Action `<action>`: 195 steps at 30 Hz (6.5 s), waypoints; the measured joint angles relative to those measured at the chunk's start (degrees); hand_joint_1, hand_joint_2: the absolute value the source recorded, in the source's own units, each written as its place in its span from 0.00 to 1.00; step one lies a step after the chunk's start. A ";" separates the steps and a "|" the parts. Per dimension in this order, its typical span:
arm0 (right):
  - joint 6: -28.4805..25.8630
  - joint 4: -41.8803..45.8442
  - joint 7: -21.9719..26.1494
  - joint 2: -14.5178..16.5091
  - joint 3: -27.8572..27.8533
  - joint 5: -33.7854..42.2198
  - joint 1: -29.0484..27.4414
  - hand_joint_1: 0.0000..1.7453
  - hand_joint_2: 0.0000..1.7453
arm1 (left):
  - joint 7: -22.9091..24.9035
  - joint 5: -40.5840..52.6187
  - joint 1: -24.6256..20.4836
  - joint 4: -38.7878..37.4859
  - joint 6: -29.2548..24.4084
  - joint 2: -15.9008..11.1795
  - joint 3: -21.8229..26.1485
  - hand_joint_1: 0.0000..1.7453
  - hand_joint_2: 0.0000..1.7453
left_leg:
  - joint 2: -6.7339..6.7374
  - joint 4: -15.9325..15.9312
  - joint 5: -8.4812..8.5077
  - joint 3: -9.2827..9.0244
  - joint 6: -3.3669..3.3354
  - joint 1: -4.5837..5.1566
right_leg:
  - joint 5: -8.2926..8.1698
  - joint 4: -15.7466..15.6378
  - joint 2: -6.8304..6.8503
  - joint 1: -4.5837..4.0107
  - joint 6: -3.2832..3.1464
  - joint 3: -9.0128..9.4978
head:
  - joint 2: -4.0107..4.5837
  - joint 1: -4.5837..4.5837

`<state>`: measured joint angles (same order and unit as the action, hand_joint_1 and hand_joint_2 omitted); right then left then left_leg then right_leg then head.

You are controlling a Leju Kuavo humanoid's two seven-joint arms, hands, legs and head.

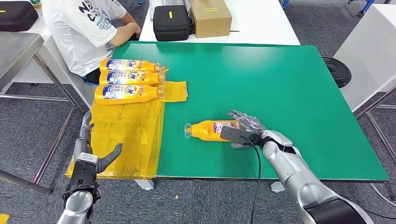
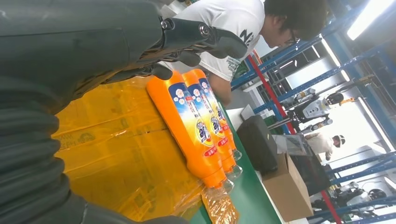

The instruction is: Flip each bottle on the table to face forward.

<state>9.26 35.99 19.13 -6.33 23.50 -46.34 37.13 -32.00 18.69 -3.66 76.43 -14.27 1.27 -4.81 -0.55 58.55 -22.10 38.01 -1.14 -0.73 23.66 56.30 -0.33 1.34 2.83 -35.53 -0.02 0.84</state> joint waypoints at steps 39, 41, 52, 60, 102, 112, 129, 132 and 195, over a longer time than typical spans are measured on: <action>-15.71 15.81 11.65 4.10 -5.91 11.00 -10.99 1.00 1.00 | -0.57 -4.05 0.87 -1.73 0.85 0.07 -0.32 0.00 1.00 | -0.02 -0.01 -0.06 -0.08 0.05 -0.07 | 0.05 0.01 0.01 -0.08 -0.04 0.09 | 0.00 0.02; -16.76 21.02 12.23 5.37 -7.31 12.01 -13.36 1.00 1.00 | -0.46 -4.57 1.12 -1.33 1.28 0.10 -0.24 0.00 1.00 | -0.04 -0.01 -0.07 0.02 0.07 -0.08 | 0.07 0.01 0.01 -0.08 -0.06 0.00 | 0.00 0.01; -15.86 32.49 16.05 9.88 -11.97 18.08 -19.34 1.00 1.00 | 1.91 -18.24 1.24 0.44 13.39 0.38 -0.18 0.00 1.00 | -0.02 -0.01 -0.09 0.15 0.08 -0.05 | 0.08 -0.01 -0.01 0.00 -0.05 -0.15 | 0.00 0.00; -17.04 26.72 20.24 13.95 -10.60 19.46 -19.53 1.00 1.00 | 3.15 -32.18 -2.95 -2.54 28.27 0.99 -2.12 0.00 1.00 | -0.02 -0.01 -0.08 0.17 0.10 -0.08 | 0.07 0.02 -0.01 -0.06 -0.07 -0.20 | 0.00 0.00; -16.21 9.60 20.74 21.11 -2.25 19.87 -13.45 1.00 1.00 | 4.07 -28.73 -19.25 -21.47 33.30 6.19 -14.94 0.00 1.00 | -0.01 -0.01 -0.07 0.31 0.09 -0.06 | 0.04 0.03 -0.02 -0.02 -0.05 -0.32 | 0.00 0.01; -13.78 6.10 20.82 22.10 -1.24 18.72 -11.87 1.00 1.00 | 2.87 -32.03 -19.25 -21.27 32.89 6.62 -14.94 0.00 1.00 | -0.01 -0.01 -0.06 0.31 0.09 -0.06 | 0.04 0.04 -0.02 -0.02 -0.05 -0.32 | 0.00 0.00; -12.45 3.27 20.82 22.33 -0.80 18.27 -10.43 1.00 1.00 | 1.12 -30.98 -18.66 -20.67 32.47 6.58 -14.12 1.00 1.00 | -0.01 -0.01 -0.06 0.32 0.09 -0.06 | 0.04 0.03 -0.02 -0.02 -0.05 -0.33 | 0.00 0.01; -12.21 3.09 20.82 22.33 -0.83 18.21 -10.43 1.00 1.00 | 0.69 -29.32 -18.65 -20.69 32.11 6.40 -14.12 1.00 1.00 | -0.01 -0.01 -0.06 0.32 0.09 -0.06 | 0.04 0.03 -0.02 -0.02 -0.05 -0.33 | 0.00 0.00; -14.33 31.39 19.87 17.17 -16.49 27.98 -24.18 0.00 0.00 | 12.15 39.48 -27.36 -22.91 13.38 -19.79 -28.51 1.00 1.00 | 0.06 -0.01 -0.05 0.32 0.11 -0.07 | 0.04 0.04 -0.08 -0.02 -0.07 -0.39 | 0.00 -0.01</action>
<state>-5.07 67.38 39.00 10.85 7.00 -18.36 12.95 -19.85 58.17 -31.02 53.52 -0.89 -18.52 -33.32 -0.49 58.55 -22.16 38.33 -1.04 -0.79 23.70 56.34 -0.41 1.33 2.76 -35.92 -0.02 0.83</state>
